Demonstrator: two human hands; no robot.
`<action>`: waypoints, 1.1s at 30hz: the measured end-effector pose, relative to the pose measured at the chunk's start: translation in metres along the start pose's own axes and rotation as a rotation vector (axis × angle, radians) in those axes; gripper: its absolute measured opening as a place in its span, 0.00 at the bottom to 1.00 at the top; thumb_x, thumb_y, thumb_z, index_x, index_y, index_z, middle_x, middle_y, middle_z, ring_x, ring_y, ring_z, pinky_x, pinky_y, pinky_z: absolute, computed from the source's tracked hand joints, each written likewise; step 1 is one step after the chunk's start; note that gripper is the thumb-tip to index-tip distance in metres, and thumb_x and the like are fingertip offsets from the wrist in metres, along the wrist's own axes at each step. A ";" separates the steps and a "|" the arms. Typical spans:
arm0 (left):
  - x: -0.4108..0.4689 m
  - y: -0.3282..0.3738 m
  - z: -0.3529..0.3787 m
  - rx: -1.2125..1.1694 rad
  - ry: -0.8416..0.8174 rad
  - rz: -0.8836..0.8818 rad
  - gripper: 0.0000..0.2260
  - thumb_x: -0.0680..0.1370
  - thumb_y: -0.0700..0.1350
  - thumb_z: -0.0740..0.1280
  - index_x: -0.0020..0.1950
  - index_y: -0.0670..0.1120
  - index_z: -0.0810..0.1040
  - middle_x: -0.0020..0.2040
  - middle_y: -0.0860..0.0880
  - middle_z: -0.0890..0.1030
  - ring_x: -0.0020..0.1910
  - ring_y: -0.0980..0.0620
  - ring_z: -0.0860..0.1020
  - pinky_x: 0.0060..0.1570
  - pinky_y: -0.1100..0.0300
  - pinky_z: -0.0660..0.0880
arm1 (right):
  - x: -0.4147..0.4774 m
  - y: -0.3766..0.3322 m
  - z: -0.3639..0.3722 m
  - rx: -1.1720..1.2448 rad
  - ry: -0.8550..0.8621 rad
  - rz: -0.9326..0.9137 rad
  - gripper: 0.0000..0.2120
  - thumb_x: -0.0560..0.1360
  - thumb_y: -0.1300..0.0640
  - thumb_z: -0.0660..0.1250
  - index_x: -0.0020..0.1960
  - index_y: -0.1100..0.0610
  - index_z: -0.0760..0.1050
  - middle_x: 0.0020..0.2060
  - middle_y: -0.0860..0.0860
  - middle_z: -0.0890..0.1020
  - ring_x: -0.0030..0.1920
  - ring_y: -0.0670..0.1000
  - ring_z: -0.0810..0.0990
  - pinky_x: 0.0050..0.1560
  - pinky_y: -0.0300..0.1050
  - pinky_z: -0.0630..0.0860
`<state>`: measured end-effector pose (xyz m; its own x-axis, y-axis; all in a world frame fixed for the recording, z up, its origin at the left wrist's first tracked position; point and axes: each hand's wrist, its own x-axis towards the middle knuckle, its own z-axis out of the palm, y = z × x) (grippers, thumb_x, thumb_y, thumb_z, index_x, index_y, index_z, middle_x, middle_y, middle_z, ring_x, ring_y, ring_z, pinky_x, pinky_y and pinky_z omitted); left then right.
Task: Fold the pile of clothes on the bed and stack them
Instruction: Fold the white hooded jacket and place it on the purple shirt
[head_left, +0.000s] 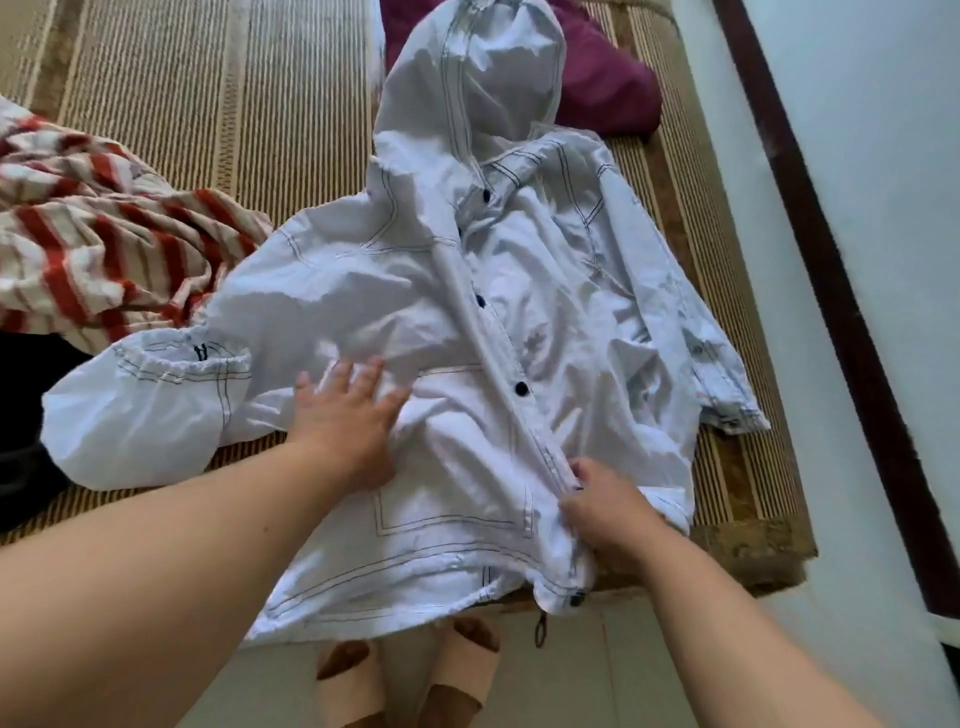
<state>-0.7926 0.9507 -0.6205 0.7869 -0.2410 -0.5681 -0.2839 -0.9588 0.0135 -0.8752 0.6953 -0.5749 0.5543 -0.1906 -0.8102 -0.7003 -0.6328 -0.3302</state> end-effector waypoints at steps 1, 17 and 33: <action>-0.001 -0.009 0.005 0.023 -0.051 -0.030 0.46 0.68 0.67 0.67 0.76 0.63 0.41 0.79 0.50 0.39 0.77 0.41 0.43 0.69 0.34 0.51 | 0.000 0.007 -0.001 -0.066 -0.031 0.032 0.21 0.73 0.57 0.63 0.65 0.54 0.71 0.60 0.51 0.78 0.57 0.55 0.78 0.58 0.51 0.76; -0.064 0.175 -0.010 -0.088 0.256 0.621 0.30 0.66 0.71 0.63 0.63 0.58 0.74 0.68 0.52 0.72 0.75 0.46 0.60 0.69 0.39 0.39 | -0.045 0.109 -0.031 -0.153 0.105 -0.053 0.15 0.71 0.58 0.63 0.54 0.46 0.82 0.45 0.44 0.82 0.44 0.42 0.80 0.46 0.35 0.75; -0.027 0.232 0.003 0.007 -0.281 0.489 0.15 0.72 0.53 0.58 0.58 0.54 0.72 0.52 0.48 0.81 0.54 0.43 0.76 0.49 0.53 0.62 | 0.077 0.084 -0.123 0.236 0.550 -0.110 0.06 0.75 0.54 0.61 0.42 0.56 0.70 0.41 0.53 0.76 0.43 0.56 0.75 0.36 0.45 0.66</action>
<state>-0.8816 0.7351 -0.6050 0.3870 -0.6068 -0.6943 -0.5836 -0.7441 0.3250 -0.8363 0.5349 -0.6056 0.7361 -0.5331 -0.4170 -0.6717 -0.4993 -0.5473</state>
